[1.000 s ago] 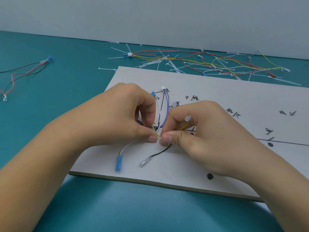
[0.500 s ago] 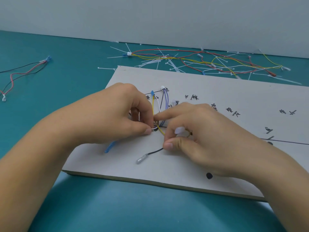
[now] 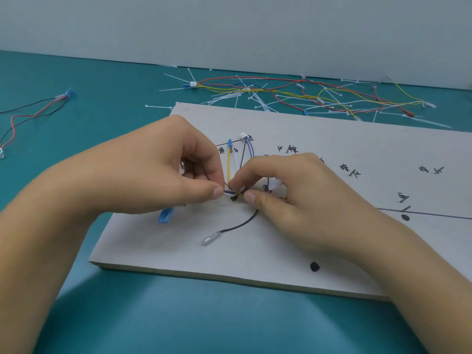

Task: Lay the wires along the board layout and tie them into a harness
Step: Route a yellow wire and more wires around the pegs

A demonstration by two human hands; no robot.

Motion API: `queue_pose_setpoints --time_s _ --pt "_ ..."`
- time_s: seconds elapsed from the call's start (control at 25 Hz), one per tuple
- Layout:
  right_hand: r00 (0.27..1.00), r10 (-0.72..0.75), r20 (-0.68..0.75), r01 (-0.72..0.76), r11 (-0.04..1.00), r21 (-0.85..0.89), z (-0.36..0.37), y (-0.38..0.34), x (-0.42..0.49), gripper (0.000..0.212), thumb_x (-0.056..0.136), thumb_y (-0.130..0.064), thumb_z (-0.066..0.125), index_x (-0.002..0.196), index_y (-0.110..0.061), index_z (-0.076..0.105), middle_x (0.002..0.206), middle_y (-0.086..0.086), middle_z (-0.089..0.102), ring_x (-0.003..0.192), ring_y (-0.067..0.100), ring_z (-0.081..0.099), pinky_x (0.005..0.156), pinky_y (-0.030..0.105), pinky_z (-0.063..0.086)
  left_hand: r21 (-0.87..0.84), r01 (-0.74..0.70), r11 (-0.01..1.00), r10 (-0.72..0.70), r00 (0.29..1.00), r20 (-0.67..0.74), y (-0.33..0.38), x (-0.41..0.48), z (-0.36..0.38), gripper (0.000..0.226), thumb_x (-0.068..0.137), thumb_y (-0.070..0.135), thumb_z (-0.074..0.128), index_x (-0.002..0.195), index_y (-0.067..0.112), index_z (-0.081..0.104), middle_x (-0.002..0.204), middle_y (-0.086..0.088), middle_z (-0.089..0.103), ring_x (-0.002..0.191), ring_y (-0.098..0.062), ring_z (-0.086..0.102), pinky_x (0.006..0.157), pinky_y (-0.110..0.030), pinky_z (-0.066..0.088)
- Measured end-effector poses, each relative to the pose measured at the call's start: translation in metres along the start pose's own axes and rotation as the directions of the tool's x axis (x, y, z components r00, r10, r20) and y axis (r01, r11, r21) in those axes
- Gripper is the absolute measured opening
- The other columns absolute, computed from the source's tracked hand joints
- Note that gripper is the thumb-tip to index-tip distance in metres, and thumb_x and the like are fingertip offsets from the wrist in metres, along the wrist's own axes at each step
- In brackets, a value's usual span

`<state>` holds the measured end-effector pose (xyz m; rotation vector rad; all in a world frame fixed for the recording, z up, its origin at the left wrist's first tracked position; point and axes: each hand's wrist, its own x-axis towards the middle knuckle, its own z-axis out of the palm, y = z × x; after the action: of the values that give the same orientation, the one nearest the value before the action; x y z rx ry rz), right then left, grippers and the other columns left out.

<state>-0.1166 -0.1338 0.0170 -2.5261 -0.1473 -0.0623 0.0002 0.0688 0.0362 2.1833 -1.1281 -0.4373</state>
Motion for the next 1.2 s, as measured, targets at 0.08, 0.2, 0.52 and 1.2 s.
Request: queue_pose_setpoints --time_s 0.08,0.2,0.52,1.2 --pt "1.000 0.008 0.016 -0.008 1.000 -0.022 -0.002 -0.001 0.001 0.023 0.098 -0.020 0.064 0.112 -0.035 0.073 0.100 -0.014 0.072 0.104 0.015 0.059 0.105 0.042 0.039 0.002 0.012 1.000 -0.012 1.000 0.025 0.000 -0.002 -0.005 0.008 0.072 0.039 0.074 0.077 0.034 0.078 0.062 0.006 0.071 0.053 -0.005 0.059 0.055 -0.018 0.051" --pt "1.000 0.020 0.019 -0.020 0.999 -0.038 -0.002 -0.003 0.000 0.024 0.098 -0.023 0.063 0.114 -0.038 0.073 0.097 -0.021 0.065 0.105 0.009 0.054 0.107 0.041 0.036 0.006 0.046 0.999 -0.047 0.998 0.041 -0.006 -0.006 -0.018 0.014 0.067 0.041 0.071 0.078 0.036 0.078 0.062 0.004 0.070 0.054 -0.009 0.059 0.059 -0.028 0.054" --pt "0.993 0.019 0.120 -0.001 0.989 -0.147 -0.002 -0.008 -0.001 0.025 0.102 -0.028 0.056 0.121 -0.040 0.067 0.120 -0.024 0.060 0.117 0.010 0.047 0.104 0.042 0.029 -0.075 0.157 0.985 -0.164 0.983 -0.086 -0.026 -0.007 -0.030 0.027 0.062 0.047 0.079 0.083 0.030 0.078 0.068 0.001 0.075 0.055 -0.019 0.072 0.073 -0.036 0.049" --pt "0.995 0.007 0.103 0.009 0.989 -0.151 0.002 -0.005 -0.001 0.025 0.102 -0.027 0.056 0.120 -0.038 0.068 0.122 -0.023 0.059 0.114 0.011 0.046 0.098 0.037 0.029 -0.074 0.209 0.975 -0.221 0.941 -0.255 -0.040 0.011 -0.021 0.038 0.084 -0.009 0.076 0.082 0.029 0.077 0.079 0.002 0.079 0.078 -0.026 0.074 0.085 -0.046 0.060"
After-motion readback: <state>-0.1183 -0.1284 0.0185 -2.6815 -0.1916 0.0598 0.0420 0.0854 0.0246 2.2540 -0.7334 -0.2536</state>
